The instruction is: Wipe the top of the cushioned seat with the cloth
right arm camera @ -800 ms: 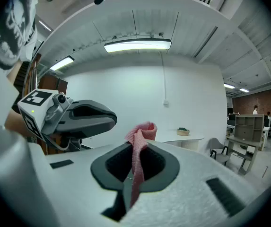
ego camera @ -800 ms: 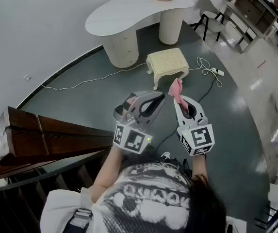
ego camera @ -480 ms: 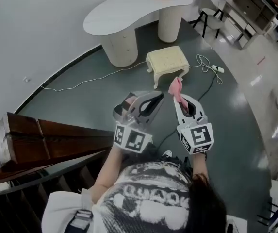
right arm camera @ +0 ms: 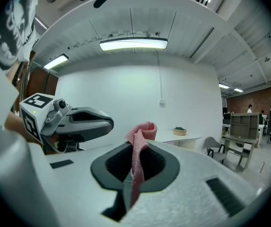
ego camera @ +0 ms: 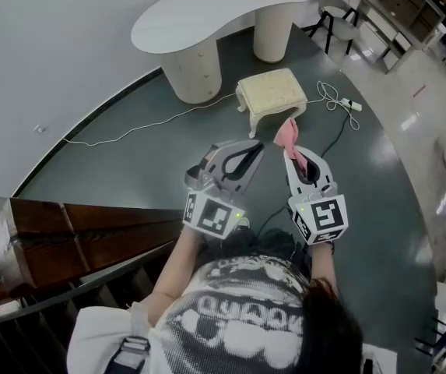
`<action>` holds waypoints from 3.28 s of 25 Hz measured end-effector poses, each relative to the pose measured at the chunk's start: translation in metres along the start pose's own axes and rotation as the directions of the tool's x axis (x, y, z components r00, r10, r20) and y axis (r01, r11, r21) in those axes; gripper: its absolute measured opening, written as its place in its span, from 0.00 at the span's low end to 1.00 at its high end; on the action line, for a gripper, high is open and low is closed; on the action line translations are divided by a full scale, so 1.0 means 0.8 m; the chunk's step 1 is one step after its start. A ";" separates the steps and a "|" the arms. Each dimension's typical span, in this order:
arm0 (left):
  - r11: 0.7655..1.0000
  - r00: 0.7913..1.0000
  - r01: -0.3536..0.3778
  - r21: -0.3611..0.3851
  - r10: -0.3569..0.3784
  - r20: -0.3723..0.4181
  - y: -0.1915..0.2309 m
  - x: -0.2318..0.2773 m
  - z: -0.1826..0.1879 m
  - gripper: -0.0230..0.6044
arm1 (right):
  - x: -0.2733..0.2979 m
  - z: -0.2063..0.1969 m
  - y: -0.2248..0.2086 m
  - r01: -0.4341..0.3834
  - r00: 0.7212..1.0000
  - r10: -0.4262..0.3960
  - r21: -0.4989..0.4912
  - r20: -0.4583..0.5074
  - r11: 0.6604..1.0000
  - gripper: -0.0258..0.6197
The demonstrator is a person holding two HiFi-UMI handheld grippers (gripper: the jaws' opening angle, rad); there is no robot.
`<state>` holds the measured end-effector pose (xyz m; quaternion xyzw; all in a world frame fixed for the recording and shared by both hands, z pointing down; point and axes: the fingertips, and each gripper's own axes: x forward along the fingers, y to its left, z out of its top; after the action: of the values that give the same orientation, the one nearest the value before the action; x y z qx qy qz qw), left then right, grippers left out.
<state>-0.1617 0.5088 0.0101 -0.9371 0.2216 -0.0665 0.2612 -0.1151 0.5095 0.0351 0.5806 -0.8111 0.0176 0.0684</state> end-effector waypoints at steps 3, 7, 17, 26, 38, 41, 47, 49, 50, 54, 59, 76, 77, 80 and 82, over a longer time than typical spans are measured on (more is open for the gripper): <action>1.000 1.000 0.004 0.010 -0.004 -0.005 0.009 -0.002 -0.011 0.06 | 0.013 -0.002 0.004 0.001 1.000 -0.001 -0.007 -0.003 1.000 0.05; 1.000 1.000 -0.009 -0.001 0.009 -0.001 0.023 -0.001 -0.023 0.06 | 0.028 -0.003 0.003 -0.006 1.000 0.005 -0.011 -0.022 1.000 0.05; 0.999 0.998 -0.045 -0.004 0.045 -0.040 0.061 0.052 -0.064 0.06 | 0.094 -0.018 -0.046 -0.061 0.997 0.062 0.010 -0.044 0.998 0.05; 0.999 0.994 -0.037 0.015 0.038 -0.107 0.120 0.188 -0.125 0.06 | 0.209 -0.029 -0.175 -0.109 0.993 0.111 0.035 -0.032 0.993 0.05; 0.997 0.981 -0.045 0.060 0.056 -0.188 0.193 0.376 -0.180 0.06 | 0.322 -0.052 -0.344 -0.177 0.983 0.180 0.077 -0.037 0.981 0.05; 0.997 0.976 -0.046 0.062 0.058 -0.211 0.199 0.393 -0.191 0.06 | 0.336 -0.065 -0.355 -0.202 0.977 0.207 0.094 -0.052 0.975 0.05; 0.998 0.966 -0.024 0.053 0.037 -0.257 0.203 0.401 -0.227 0.06 | 0.370 -0.096 -0.351 -0.254 0.962 0.262 0.103 -0.079 0.962 0.05; 0.998 0.963 -0.017 0.055 0.031 -0.269 0.204 0.403 -0.236 0.06 | 0.379 -0.108 -0.351 -0.269 0.956 0.278 0.101 -0.091 0.958 0.05; 0.998 0.962 -0.013 0.057 0.028 -0.273 0.205 0.405 -0.242 0.06 | 0.384 -0.114 -0.354 -0.273 0.954 0.283 0.103 -0.097 0.957 0.05; 0.998 0.960 -0.008 0.061 0.025 -0.279 0.225 0.413 -0.270 0.06 | 0.418 -0.145 -0.367 -0.275 0.948 0.289 0.111 -0.134 0.955 0.05; 0.998 0.961 -0.007 0.060 0.024 -0.276 0.253 0.418 -0.322 0.06 | 0.476 -0.205 -0.375 -0.297 0.927 0.312 0.101 -0.210 0.950 0.05; 0.993 0.948 0.019 0.118 0.019 -0.317 0.282 0.448 -0.583 0.06 | 0.691 -0.519 -0.337 -0.441 0.739 0.474 0.187 -0.479 0.878 0.05; 0.993 0.949 0.024 0.116 0.014 -0.314 0.279 0.448 -0.594 0.06 | 0.698 -0.536 -0.333 -0.445 0.728 0.480 0.195 -0.490 0.874 0.05; 0.993 0.949 0.035 0.116 0.004 -0.316 0.272 0.445 -0.623 0.06 | 0.719 -0.583 -0.320 -0.454 0.698 0.497 0.219 -0.515 0.864 0.05; 0.992 0.946 0.042 0.120 -0.001 -0.325 0.268 0.444 -0.639 0.06 | 0.731 -0.608 -0.316 -0.459 0.679 0.502 0.224 -0.535 0.860 0.05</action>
<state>-0.0491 -0.0505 0.3391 -0.8976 0.2468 -0.2361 0.2787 -0.0173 -0.0700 0.5808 0.3157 -0.8738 0.2384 0.2826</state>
